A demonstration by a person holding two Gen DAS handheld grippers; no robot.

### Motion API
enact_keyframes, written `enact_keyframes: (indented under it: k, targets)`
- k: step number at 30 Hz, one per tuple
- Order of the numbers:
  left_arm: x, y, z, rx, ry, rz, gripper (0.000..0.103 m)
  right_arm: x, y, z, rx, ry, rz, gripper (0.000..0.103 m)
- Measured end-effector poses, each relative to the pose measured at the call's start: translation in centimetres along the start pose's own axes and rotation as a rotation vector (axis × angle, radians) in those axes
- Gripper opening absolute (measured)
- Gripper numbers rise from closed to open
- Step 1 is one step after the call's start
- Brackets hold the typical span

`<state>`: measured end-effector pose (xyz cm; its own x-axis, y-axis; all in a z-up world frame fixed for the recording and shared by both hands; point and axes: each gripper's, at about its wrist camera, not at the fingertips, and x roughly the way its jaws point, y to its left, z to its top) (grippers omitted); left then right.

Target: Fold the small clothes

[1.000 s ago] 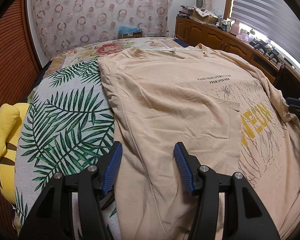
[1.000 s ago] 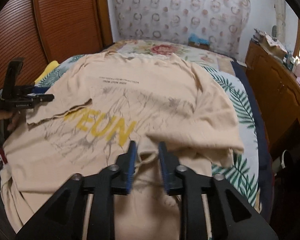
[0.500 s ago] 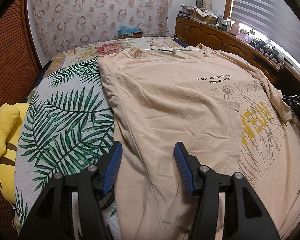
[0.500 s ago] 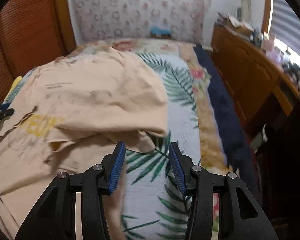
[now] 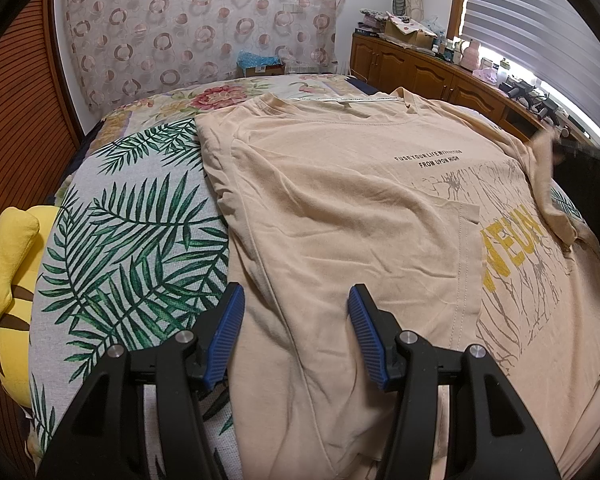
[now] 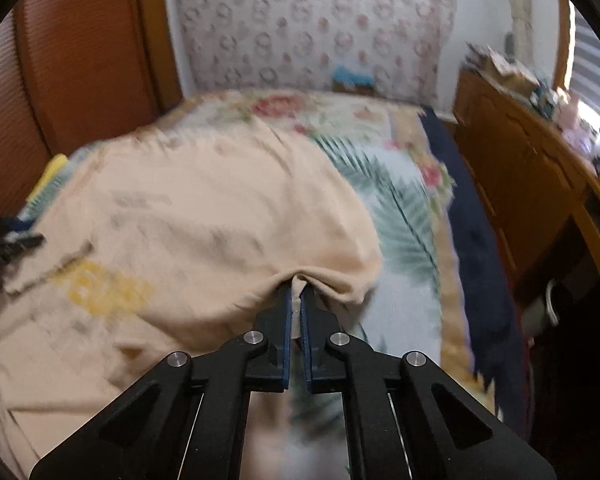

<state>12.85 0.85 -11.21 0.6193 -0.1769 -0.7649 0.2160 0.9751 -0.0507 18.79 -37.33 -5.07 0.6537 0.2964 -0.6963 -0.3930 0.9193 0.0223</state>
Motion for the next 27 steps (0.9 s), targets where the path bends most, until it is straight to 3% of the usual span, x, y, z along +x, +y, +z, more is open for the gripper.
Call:
enact_keyframes:
  k: [6,12,14,15,16,24,27]
  targets:
    - [0.0,0.0,0.0,-0.001,0.000,-0.001,0.054,0.1,5.9,5.2,-0.147,-0.065,0.055,0.002]
    - [0.0,-0.1,0.0,-0.001,0.000,0.000,0.054,1.5,9.6,7.6,-0.194,-0.094,0.105,0.002]
    - [0.0,0.0,0.0,-0.001,0.000,-0.001,0.054,1.7,10.1,7.8,-0.195,-0.086,0.082,0.015]
    - [0.0,0.0,0.0,-0.001,0.000,-0.001,0.054,1.8,10.0,7.9,-0.190,-0.084,0.073,0.034]
    - [0.0,-0.1,0.0,-0.001,0.000,-0.001,0.054,1.7,9.7,7.6,-0.184,-0.087,0.076,0.041]
    - [0.0,0.0,0.0,0.000,0.000,0.000,0.054,2.0,7.2,4.0,-0.149,0.005,0.000,0.041]
    - [0.0,0.1,0.0,0.000,0.000,-0.001,0.054,1.9,7.3,1.4,-0.135,0.041,0.030,0.041]
